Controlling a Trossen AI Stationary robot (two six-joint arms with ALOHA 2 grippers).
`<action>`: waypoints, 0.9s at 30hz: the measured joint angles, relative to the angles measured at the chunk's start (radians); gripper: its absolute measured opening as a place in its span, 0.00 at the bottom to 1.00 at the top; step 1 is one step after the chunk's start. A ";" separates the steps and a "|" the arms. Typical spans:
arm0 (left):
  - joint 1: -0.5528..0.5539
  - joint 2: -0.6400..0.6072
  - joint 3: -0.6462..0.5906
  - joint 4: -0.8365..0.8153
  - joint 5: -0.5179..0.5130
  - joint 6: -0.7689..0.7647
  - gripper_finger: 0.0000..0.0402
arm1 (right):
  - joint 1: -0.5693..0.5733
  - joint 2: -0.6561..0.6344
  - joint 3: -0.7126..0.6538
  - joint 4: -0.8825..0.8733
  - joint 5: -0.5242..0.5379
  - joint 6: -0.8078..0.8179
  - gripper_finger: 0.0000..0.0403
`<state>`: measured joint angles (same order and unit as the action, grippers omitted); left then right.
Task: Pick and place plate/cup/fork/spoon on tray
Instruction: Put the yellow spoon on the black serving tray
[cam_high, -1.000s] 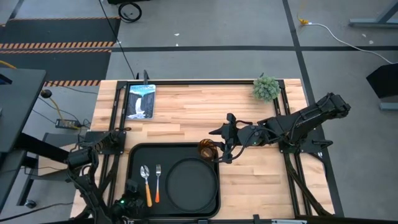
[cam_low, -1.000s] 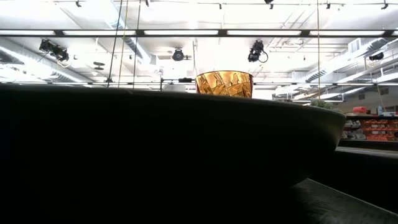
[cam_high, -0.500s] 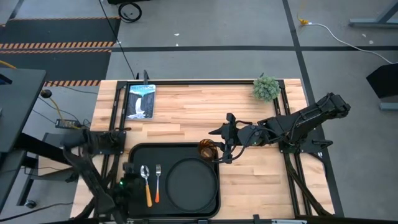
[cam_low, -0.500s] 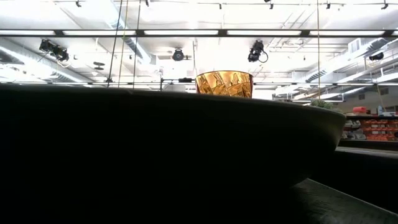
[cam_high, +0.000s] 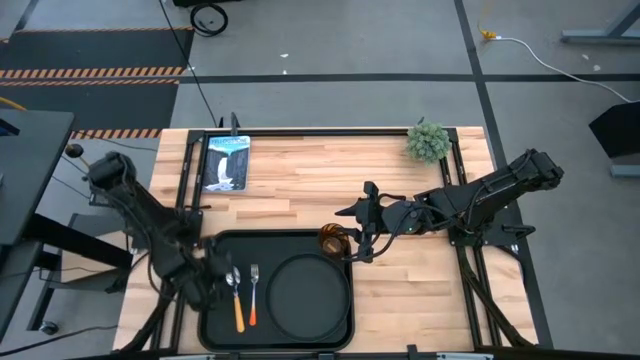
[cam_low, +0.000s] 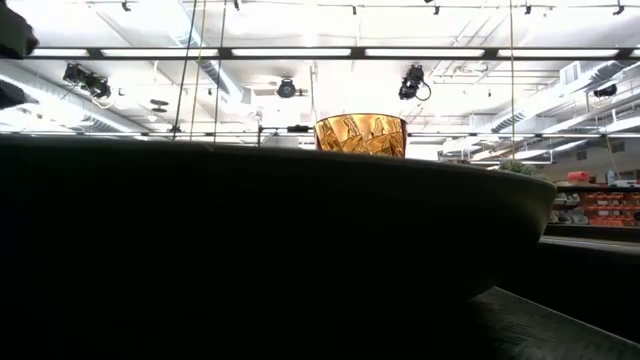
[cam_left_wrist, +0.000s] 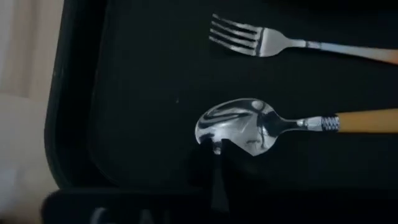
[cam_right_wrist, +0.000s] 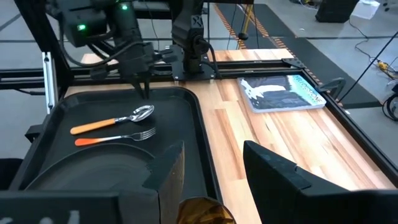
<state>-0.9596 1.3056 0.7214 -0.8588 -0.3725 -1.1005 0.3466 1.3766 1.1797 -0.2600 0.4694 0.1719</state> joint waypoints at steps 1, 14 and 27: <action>0.015 -0.017 -0.008 0.004 0.017 0.009 0.12 | 0.000 0.000 0.000 0.000 0.000 -0.005 0.43; 0.127 -0.058 -0.140 0.153 0.220 0.079 0.36 | 0.001 0.000 0.000 0.006 0.000 -0.010 0.43; 0.126 -0.008 -0.139 0.163 0.211 0.142 0.24 | 0.001 0.000 0.000 0.013 0.000 -0.014 0.43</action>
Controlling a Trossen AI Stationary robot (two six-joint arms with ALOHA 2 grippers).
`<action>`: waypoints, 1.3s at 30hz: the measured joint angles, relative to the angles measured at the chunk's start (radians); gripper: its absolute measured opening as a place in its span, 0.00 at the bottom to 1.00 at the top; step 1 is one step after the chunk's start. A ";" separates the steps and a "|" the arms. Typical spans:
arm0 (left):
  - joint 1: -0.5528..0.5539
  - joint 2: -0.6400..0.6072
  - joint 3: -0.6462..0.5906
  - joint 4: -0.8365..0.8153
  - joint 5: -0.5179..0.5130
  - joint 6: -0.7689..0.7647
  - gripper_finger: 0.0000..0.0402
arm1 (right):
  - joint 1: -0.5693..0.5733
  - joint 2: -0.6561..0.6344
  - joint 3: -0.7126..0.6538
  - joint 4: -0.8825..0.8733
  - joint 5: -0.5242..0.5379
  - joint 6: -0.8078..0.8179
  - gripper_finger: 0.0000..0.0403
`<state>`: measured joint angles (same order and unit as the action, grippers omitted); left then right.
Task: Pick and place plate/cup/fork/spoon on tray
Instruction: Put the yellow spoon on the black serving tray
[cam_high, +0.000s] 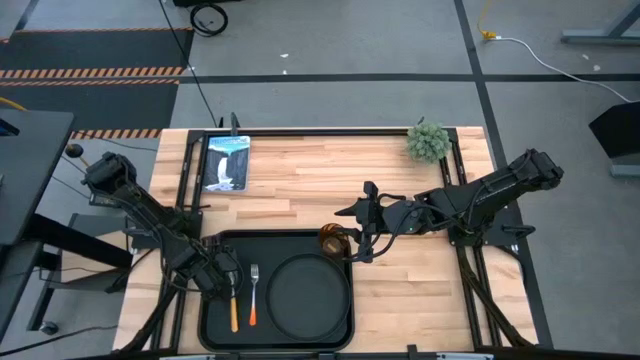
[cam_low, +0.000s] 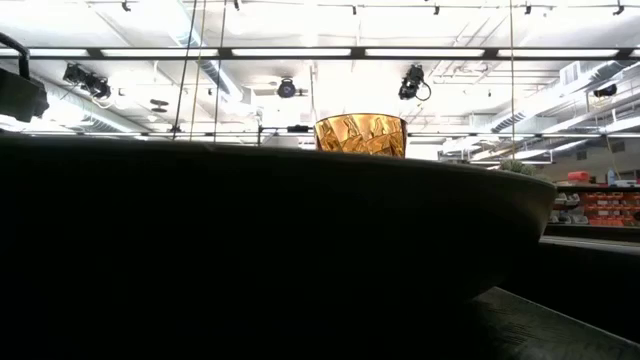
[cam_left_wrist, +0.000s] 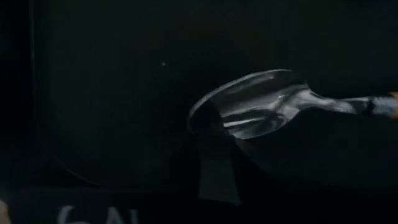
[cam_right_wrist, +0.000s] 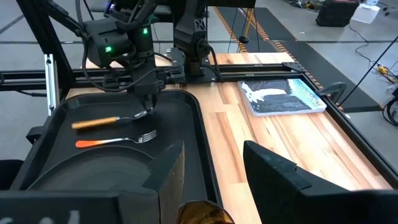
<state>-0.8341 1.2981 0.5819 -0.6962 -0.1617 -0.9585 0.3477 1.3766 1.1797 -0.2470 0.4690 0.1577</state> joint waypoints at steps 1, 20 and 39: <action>0.000 0.007 0.000 0.006 -0.002 0.004 0.23 | 0.000 0.000 0.000 0.000 0.000 0.000 0.43; 0.002 0.017 0.044 0.010 0.032 0.028 0.16 | 0.000 0.000 0.000 0.000 -0.011 0.000 0.43; 0.002 0.182 0.132 0.143 0.005 0.204 0.09 | 0.005 0.000 0.000 0.000 -0.018 0.007 0.43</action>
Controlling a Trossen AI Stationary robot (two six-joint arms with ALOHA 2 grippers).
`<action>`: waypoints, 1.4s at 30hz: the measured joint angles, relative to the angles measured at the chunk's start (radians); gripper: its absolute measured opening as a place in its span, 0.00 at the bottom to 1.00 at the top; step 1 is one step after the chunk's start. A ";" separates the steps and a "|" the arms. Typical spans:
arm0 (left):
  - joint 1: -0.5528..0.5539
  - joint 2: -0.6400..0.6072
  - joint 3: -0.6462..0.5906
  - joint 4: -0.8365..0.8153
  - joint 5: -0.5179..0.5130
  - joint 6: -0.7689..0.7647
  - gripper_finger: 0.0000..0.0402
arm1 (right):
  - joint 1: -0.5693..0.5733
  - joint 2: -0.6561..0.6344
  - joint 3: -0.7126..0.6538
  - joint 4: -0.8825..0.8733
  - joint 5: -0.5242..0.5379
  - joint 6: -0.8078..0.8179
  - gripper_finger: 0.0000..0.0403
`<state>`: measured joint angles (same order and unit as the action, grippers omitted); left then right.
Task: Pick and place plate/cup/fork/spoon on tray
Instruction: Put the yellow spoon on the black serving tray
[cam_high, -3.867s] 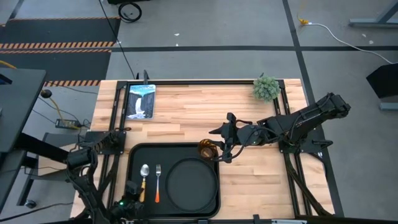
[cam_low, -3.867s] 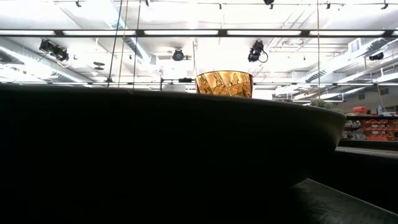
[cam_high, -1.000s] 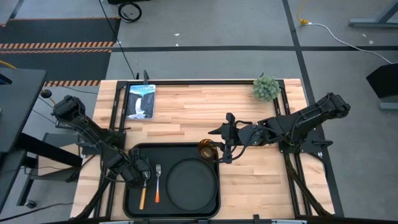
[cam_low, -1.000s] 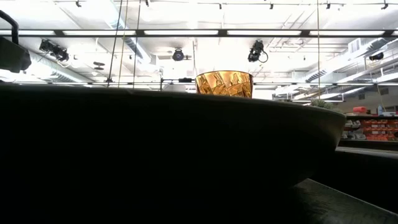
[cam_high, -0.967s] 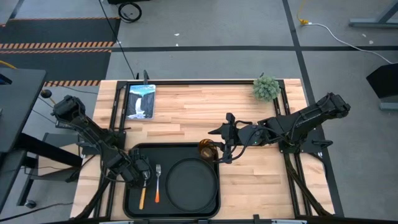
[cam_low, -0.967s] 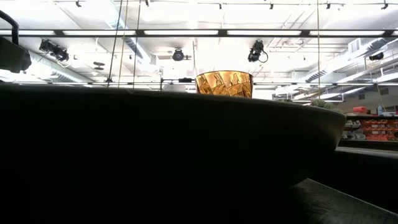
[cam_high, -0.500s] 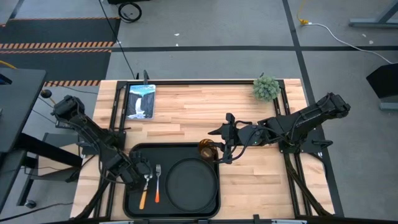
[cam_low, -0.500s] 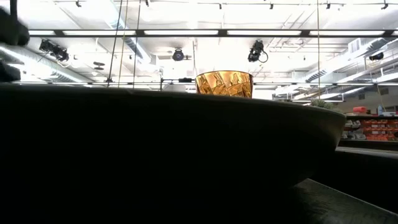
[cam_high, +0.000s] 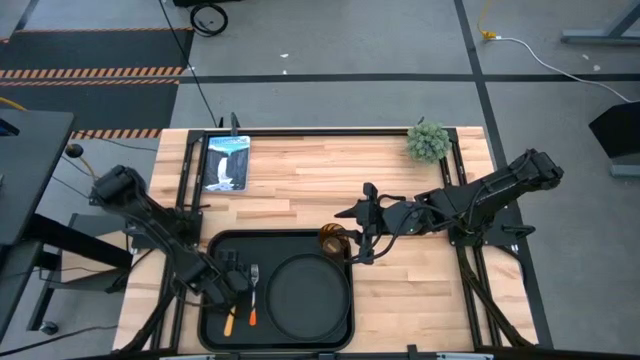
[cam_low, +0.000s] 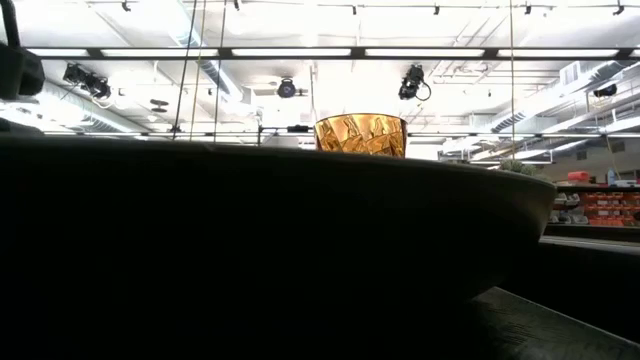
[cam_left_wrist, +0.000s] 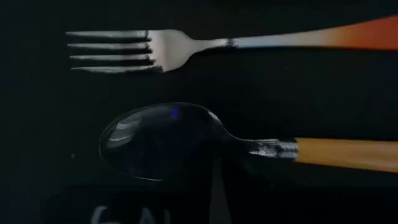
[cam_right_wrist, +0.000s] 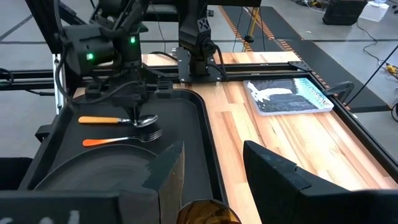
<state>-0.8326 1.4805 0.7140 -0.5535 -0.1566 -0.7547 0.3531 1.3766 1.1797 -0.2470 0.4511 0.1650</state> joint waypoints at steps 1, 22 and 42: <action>0.001 0.011 0.000 -0.002 -0.003 -0.001 0.09 | 0.000 0.000 0.000 0.000 0.000 0.000 0.43; 0.015 0.030 -0.001 -0.044 -0.121 -0.311 0.06 | 0.033 -0.047 0.000 0.005 0.000 -0.048 0.43; 0.043 -0.008 0.105 -0.209 -0.017 -0.246 0.06 | 0.054 -0.102 0.000 -0.001 0.003 -0.033 0.43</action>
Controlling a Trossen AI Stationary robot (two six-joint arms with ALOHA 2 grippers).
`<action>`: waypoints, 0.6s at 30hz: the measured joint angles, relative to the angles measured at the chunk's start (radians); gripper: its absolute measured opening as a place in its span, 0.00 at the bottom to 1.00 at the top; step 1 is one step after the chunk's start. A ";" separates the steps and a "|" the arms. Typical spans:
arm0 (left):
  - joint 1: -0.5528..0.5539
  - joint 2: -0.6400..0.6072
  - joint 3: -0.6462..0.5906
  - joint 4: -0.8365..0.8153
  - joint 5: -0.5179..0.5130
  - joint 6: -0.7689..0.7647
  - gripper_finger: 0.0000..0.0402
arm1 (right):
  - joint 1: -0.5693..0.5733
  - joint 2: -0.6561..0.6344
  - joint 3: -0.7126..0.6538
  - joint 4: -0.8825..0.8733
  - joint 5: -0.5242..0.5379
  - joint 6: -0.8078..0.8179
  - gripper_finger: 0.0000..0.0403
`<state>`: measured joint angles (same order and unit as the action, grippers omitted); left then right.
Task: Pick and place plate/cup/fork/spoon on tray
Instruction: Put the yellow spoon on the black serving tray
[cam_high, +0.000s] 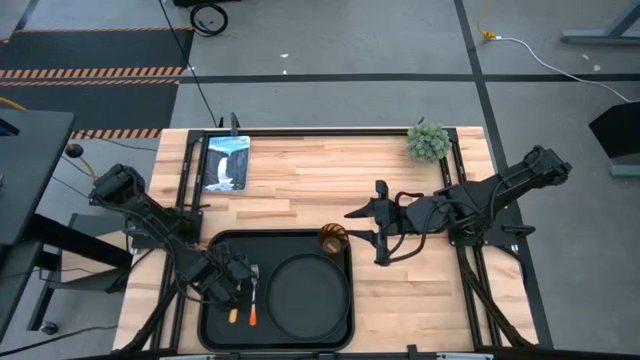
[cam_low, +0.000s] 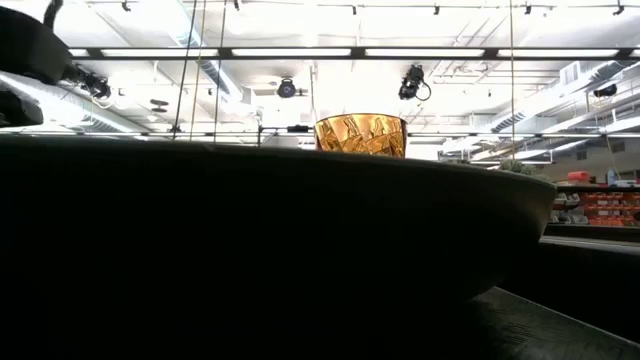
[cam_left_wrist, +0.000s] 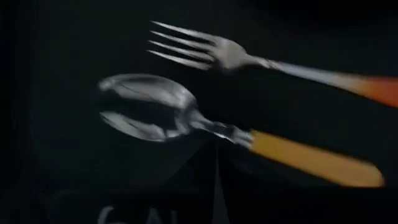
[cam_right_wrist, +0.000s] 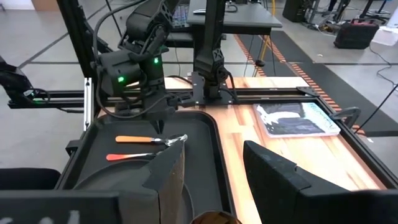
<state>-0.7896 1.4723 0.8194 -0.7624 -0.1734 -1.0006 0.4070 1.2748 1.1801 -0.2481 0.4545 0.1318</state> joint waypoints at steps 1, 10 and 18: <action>-0.004 0.000 0.002 0.004 0.021 0.016 0.06 | 0.002 0.000 0.000 0.000 0.000 0.001 0.43; -0.089 0.039 0.002 0.042 0.015 0.102 0.06 | 0.029 0.000 0.000 0.000 0.000 0.004 0.43; -0.124 0.122 0.002 0.160 0.087 0.096 0.06 | 0.047 0.000 0.000 0.000 0.017 0.004 0.43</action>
<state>-0.9134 1.5945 0.8211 -0.6023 -0.0861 -0.9047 0.4535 1.2751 1.1801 -0.2481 0.4716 0.1360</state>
